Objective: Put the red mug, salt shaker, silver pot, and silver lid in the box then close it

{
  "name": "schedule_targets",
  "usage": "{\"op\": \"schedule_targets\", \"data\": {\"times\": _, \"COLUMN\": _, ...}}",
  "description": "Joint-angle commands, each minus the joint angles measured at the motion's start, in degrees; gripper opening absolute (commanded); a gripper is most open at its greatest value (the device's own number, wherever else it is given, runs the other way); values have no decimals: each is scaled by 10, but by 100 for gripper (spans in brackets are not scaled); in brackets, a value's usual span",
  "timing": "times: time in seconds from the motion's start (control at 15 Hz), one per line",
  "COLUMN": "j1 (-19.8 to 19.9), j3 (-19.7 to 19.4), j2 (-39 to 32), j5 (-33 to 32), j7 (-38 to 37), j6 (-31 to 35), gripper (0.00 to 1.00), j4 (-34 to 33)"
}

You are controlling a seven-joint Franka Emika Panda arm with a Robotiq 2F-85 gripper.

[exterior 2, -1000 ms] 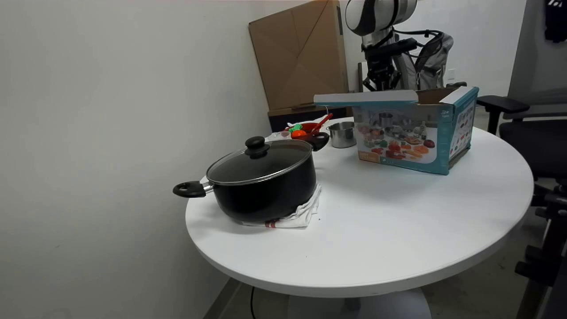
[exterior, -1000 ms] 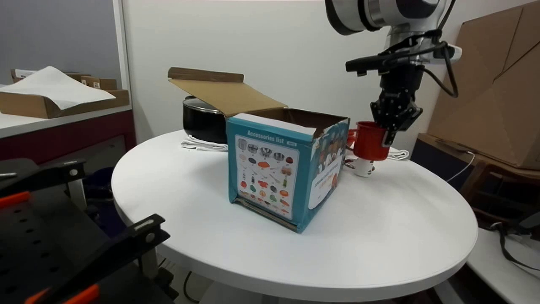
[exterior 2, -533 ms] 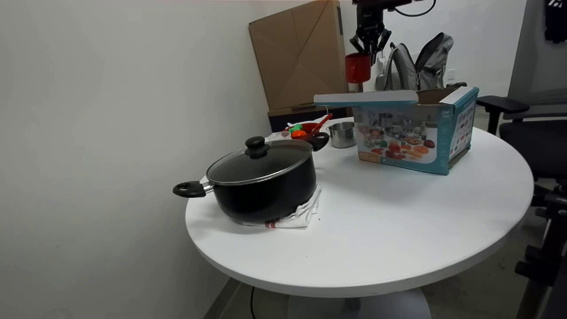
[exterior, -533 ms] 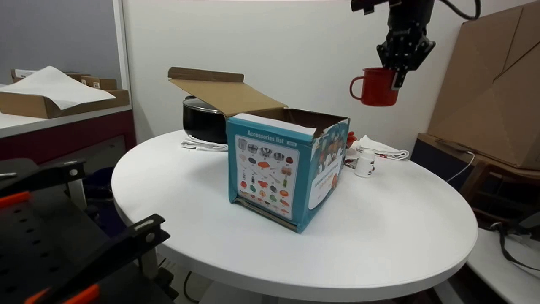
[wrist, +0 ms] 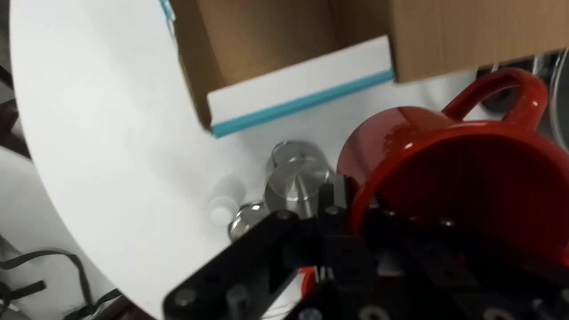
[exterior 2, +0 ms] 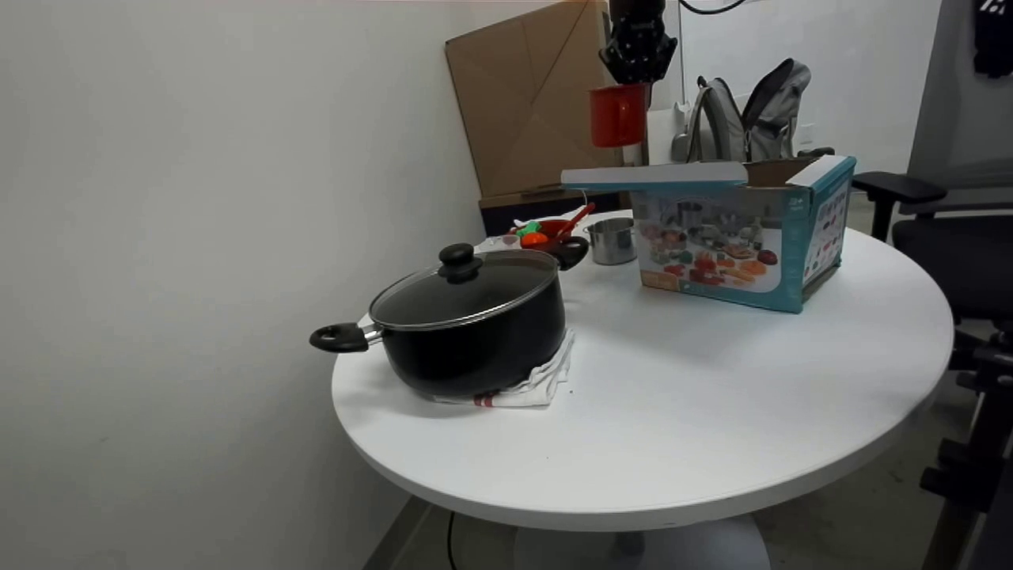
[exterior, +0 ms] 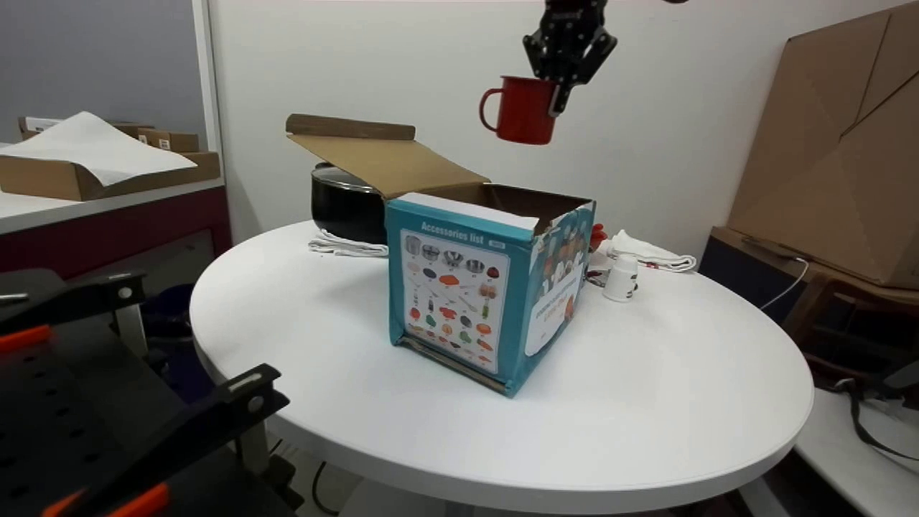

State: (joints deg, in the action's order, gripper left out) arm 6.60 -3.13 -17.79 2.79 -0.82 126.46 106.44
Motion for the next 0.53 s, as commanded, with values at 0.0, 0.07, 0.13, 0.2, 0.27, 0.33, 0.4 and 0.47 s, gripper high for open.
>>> {"op": "schedule_targets", "data": {"times": 0.0, "j1": -24, "j3": 8, "j2": 66, "j5": -28, "j7": 33, "j6": -3, "gripper": 1, "j4": 115}}
{"op": "schedule_targets", "data": {"times": 0.07, "j1": -29, "j3": 7, "j2": 70, "j5": -39, "j7": 29, "j6": -5, "gripper": 1, "j4": 134}}
{"op": "schedule_targets", "data": {"times": 0.13, "j1": -32, "j3": 6, "j2": 74, "j5": -49, "j7": 27, "j6": -5, "gripper": 1, "j4": 149}}
{"op": "schedule_targets", "data": {"times": 0.2, "j1": -34, "j3": 4, "j2": 79, "j5": -59, "j7": 24, "j6": -5, "gripper": 1, "j4": 162}}
{"op": "schedule_targets", "data": {"times": 0.27, "j1": -33, "j3": 2, "j2": 84, "j5": -67, "j7": 23, "j6": -5, "gripper": 1, "j4": 171}}
{"op": "schedule_targets", "data": {"times": 0.33, "j1": -31, "j3": 0, "j2": 92, "j5": -73, "j7": 23, "j6": -5, "gripper": 1, "j4": 179}}
{"op": "schedule_targets", "data": {"times": 0.4, "j1": -29, "j3": -2, "j2": 100, "j5": -76, "j7": 24, "j6": -5, "gripper": 1, "j4": 186}}
{"op": "schedule_targets", "data": {"times": 0.47, "j1": -26, "j3": -5, "j2": 109, "j5": -79, "j7": 26, "j6": -6, "gripper": 1, "j4": 193}}
